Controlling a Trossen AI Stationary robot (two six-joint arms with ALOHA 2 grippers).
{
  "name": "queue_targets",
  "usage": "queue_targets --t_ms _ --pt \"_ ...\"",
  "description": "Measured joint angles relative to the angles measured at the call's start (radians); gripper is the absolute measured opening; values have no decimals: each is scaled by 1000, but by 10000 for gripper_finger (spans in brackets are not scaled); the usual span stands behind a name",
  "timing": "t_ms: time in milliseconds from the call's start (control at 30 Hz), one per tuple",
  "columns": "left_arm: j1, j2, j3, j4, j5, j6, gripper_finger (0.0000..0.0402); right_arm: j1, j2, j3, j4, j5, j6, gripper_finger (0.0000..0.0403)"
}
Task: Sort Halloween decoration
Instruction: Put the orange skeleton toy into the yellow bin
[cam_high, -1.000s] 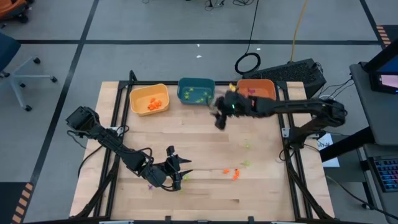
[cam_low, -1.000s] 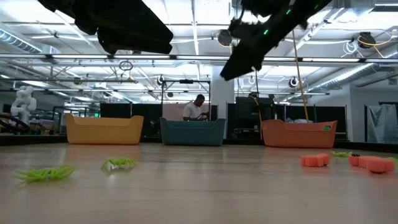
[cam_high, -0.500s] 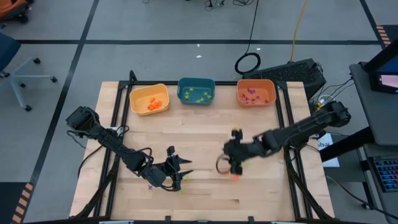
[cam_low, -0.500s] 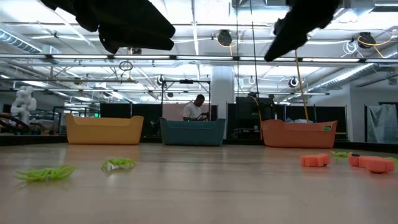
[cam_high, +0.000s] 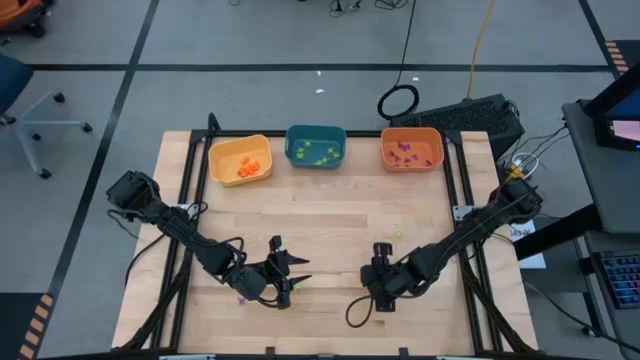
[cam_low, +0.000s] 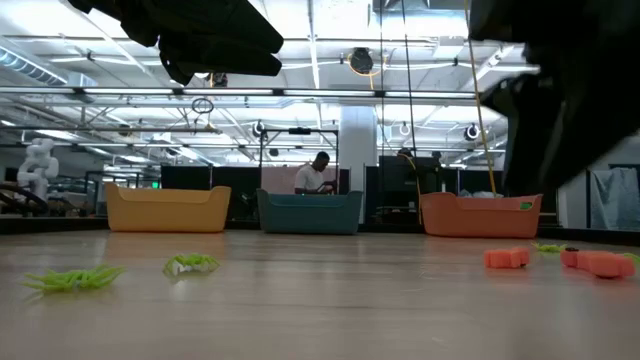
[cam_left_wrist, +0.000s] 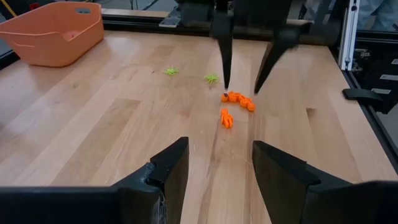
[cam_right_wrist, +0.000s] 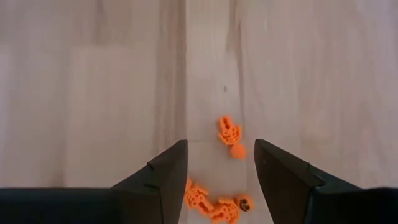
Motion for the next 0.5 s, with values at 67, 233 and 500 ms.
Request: queue_targets --t_ms 67,233,500 --pt "0 0 0 0 0 0 177 4 46 0 7 1 3 173" --pt "0 0 0 0 0 -1 177 4 137 0 23 -1 -10 173" --pt "0 0 0 0 0 0 177 3 159 0 23 68 -29 173"
